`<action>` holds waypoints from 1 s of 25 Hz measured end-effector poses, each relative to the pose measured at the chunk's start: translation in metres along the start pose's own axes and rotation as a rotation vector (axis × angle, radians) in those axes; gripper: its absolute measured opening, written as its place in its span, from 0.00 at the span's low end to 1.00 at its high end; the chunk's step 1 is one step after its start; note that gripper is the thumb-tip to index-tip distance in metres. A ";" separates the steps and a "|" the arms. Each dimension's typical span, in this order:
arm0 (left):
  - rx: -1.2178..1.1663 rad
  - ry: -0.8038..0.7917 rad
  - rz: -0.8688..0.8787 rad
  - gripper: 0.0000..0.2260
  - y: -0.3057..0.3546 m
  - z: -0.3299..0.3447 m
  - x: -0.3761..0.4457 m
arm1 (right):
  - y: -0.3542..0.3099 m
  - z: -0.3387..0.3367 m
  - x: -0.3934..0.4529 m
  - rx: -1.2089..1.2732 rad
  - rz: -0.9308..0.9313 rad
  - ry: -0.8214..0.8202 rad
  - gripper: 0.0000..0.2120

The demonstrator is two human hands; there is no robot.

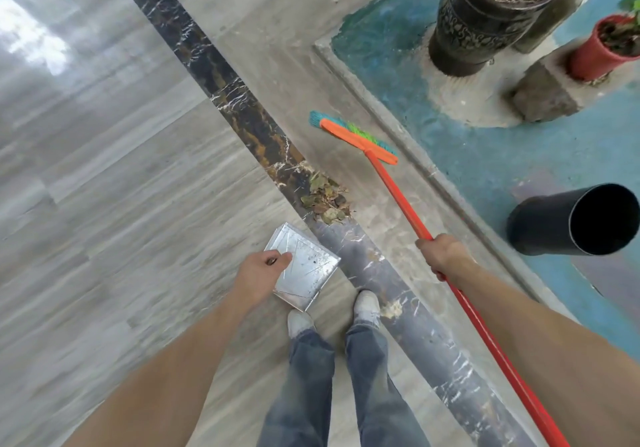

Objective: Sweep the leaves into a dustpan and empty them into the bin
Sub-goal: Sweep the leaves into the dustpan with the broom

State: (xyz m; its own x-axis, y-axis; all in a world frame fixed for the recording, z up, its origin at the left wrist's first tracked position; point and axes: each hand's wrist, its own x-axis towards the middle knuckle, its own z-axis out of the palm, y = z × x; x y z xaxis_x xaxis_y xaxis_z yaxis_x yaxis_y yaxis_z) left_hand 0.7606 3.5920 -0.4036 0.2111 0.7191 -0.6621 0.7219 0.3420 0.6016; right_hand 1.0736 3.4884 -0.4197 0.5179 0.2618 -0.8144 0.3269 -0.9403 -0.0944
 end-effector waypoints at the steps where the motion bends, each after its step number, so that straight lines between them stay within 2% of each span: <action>1: 0.029 0.005 0.006 0.21 -0.003 0.003 0.006 | -0.005 0.002 0.008 0.002 -0.002 -0.014 0.14; 7: 0.139 0.117 -0.011 0.21 -0.023 -0.006 0.023 | -0.027 0.015 0.040 -0.034 -0.047 -0.041 0.13; 11: 0.101 0.105 0.000 0.24 -0.034 0.005 0.020 | -0.048 0.023 0.064 -0.025 -0.091 -0.053 0.12; 14: 0.089 0.105 0.003 0.24 -0.033 0.001 0.027 | -0.067 0.032 0.080 -0.125 -0.155 0.004 0.10; 21: 0.058 0.096 -0.001 0.24 -0.024 0.011 0.030 | -0.081 0.075 0.099 -0.209 -0.240 0.043 0.23; 25: 0.055 0.085 -0.008 0.21 -0.026 0.006 0.025 | -0.077 0.095 0.096 -0.256 -0.209 0.032 0.25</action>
State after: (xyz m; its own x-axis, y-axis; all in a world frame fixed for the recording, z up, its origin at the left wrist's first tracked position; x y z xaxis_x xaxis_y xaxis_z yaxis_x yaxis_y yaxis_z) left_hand 0.7512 3.5976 -0.4391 0.1504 0.7662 -0.6248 0.7591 0.3154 0.5695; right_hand 1.0226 3.5651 -0.5452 0.4417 0.4537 -0.7740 0.6148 -0.7814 -0.1071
